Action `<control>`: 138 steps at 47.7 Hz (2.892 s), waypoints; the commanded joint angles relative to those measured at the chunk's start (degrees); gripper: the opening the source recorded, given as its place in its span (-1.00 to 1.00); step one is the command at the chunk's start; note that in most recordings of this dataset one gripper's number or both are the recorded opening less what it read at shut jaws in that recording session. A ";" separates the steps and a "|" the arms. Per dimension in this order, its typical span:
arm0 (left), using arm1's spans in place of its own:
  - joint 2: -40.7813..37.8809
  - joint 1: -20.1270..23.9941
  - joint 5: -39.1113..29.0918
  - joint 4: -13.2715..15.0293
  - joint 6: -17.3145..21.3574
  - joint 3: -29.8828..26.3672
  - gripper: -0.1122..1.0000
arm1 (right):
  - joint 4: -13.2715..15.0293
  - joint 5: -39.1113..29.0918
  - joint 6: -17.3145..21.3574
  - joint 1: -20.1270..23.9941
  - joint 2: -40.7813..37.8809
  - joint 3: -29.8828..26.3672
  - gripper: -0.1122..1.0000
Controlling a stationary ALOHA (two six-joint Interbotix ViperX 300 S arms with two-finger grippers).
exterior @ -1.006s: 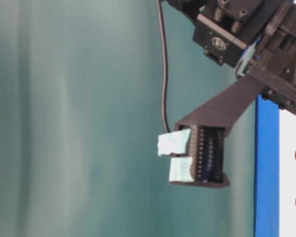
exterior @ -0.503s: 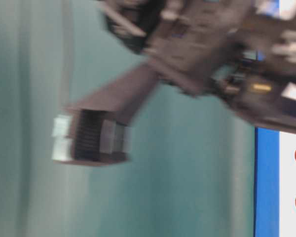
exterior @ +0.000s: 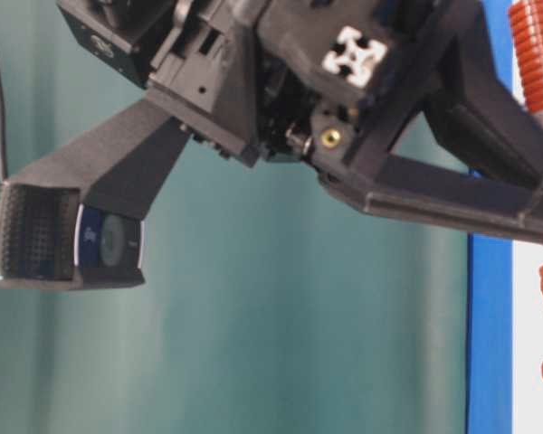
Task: Touch the tip of the soldering iron to the mark.
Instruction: 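Lift the soldering iron and carry it over the white board, then lower the iron tip onto the leftmost red dot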
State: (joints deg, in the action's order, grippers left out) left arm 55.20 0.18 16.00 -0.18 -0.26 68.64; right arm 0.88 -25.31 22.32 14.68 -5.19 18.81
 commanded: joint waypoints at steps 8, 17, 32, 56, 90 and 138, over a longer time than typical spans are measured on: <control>-0.18 0.00 0.53 -0.09 -0.09 -0.53 -0.76 | 1.49 -0.26 0.00 -1.76 1.93 -1.23 -0.68; -0.18 0.00 0.53 -0.09 -0.09 -0.53 -0.76 | 4.48 -1.85 -0.88 -5.45 3.43 -0.79 -0.68; -0.62 0.00 0.53 -0.09 -0.09 -0.35 -0.76 | 9.76 -5.45 -3.60 -13.54 5.27 0.62 -0.68; -0.62 0.00 0.53 -0.09 -0.09 -0.35 -0.76 | 7.91 -6.24 -18.98 -26.28 5.36 -0.35 -0.68; -0.62 0.00 0.53 -0.09 0.62 -0.35 -0.76 | 2.55 -6.50 -23.99 -26.63 5.36 -0.53 -0.68; -0.62 0.00 1.23 -0.09 0.62 -0.35 -0.76 | 0.97 -19.69 -23.82 -25.49 5.36 -3.25 -0.68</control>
State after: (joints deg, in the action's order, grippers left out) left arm 55.02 0.18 16.61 -0.09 0.26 68.82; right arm 2.02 -45.44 -1.67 -10.72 -1.67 17.14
